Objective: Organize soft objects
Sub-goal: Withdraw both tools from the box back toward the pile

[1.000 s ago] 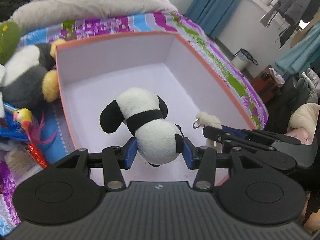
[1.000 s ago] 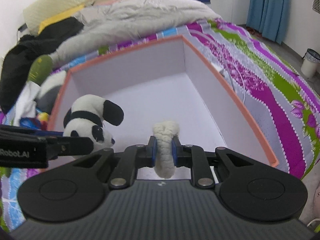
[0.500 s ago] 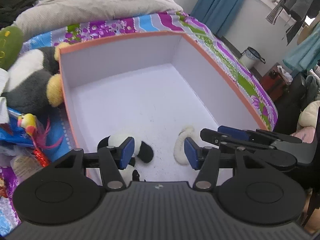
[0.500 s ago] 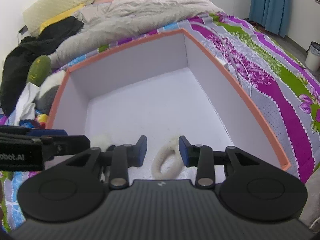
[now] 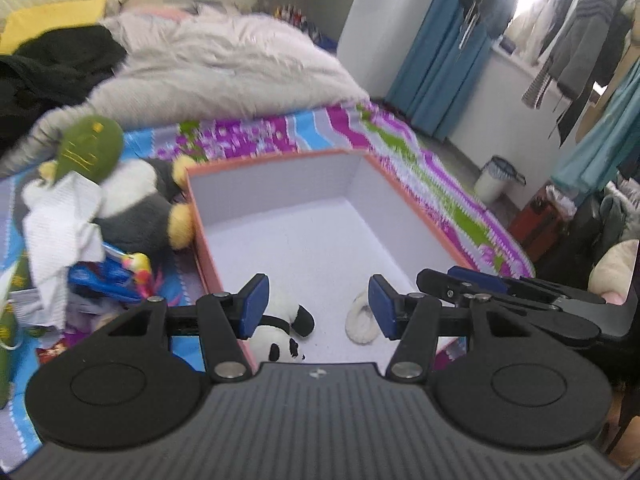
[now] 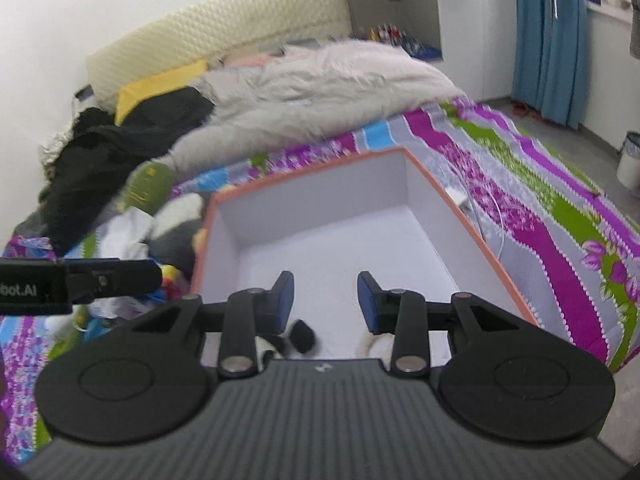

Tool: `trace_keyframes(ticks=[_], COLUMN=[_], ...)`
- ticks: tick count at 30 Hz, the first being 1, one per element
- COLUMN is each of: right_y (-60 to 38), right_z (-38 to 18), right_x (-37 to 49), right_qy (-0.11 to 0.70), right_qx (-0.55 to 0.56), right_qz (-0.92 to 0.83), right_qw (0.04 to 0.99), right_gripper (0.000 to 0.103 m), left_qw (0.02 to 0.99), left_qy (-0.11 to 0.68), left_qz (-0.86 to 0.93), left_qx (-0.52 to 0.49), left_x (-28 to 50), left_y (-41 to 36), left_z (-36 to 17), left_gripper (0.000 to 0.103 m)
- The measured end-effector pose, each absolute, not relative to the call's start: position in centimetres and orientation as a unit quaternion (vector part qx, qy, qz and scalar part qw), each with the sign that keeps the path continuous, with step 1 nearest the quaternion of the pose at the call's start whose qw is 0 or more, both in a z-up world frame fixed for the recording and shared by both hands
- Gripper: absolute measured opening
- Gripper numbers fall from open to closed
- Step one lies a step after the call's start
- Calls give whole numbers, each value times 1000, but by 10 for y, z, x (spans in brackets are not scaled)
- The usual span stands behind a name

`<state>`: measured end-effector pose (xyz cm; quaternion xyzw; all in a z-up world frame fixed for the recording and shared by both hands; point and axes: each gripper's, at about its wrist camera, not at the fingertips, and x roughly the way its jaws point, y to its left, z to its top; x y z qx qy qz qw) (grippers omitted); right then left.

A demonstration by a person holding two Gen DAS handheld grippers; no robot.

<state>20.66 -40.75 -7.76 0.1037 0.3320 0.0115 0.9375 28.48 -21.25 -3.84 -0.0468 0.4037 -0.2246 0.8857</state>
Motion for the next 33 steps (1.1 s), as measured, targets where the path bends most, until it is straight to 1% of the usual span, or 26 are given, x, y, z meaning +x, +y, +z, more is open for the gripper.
trace_keyframes(ticks=[9,16,23,33], right_y=[-369,-339,-310,-278], right_z=[-30,-10,-5,-15], right_x=[161,123,93,72], right_qy=[276,246,240,252], right_qx=[80,82,84,71], right_qz=[37,68,98,141], right_qw=[957,963,962,955], right_gripper=[38,38,38,38], left_qw=[910,924,936,941], left_qy=[351,317,297,299], left_qz=[-212,-197,-170,-116], left_qx=[-61,-81,-87,-109], left_x=[216,165,121,81], left_y=[-161,-116,-75,-26], left_z=[11,37,43,29], left_gripper=[61,61,61,61])
